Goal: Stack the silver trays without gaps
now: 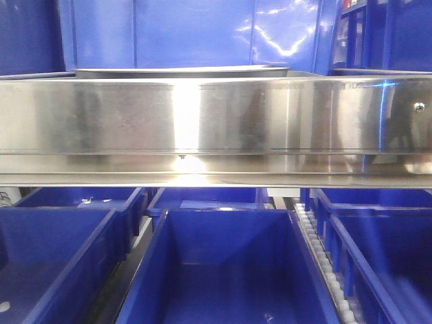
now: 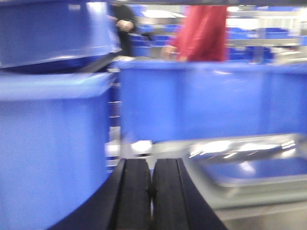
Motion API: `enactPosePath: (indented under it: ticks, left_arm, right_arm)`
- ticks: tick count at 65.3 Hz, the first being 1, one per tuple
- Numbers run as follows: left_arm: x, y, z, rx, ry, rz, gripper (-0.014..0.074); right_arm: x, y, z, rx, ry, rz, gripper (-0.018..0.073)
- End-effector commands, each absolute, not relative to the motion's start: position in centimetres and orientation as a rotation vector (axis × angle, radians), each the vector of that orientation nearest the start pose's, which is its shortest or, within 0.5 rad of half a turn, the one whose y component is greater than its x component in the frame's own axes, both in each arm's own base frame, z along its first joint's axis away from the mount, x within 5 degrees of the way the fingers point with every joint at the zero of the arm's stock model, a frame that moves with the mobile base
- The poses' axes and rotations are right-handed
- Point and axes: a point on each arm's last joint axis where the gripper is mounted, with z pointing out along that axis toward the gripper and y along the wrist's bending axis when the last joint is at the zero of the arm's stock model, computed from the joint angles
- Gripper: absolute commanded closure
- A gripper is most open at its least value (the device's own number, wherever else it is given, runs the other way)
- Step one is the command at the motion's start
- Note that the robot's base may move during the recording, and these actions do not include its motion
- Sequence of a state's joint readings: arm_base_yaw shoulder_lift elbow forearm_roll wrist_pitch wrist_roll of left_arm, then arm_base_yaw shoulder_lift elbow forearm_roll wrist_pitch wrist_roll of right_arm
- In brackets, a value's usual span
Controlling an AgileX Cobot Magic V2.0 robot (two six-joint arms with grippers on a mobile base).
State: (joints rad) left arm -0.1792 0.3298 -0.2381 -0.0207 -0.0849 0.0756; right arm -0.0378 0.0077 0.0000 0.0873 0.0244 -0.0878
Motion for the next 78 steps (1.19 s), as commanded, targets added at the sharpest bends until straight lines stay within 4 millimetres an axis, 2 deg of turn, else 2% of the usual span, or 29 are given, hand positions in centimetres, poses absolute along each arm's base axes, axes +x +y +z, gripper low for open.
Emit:
enactPosePath:
  ticks: [1,18,21,29,78]
  left_arm:
    - [7.7,-1.0,26.2,0.144,1.476,-0.061,0.0593]
    - [5.6,-0.5,21.3,0.097,1.486,-0.027,0.0593]
    - [5.6,-0.4,21.5,0.078,1.465,-0.043,0.0593]
    - [5.6,-0.5,20.5,0.112,1.569,-0.017,0.0593]
    - [5.6,-0.5,20.5,0.115,1.567,-0.014,0.0593]
  right_arm:
    - [5.6,-0.2,21.3,0.025,1.483,-0.036,0.0637]
    - [5.6,-0.2,21.3,0.025,1.483,-0.036,0.0637]
    - [5.6,-0.2,21.3,0.025,1.483,-0.036,0.0637]
    - [5.6,-0.2,21.3,0.025,1.483,-0.036,0.0637]
    - [5.6,-0.2,21.4,0.026,1.476,-0.036,0.0637]
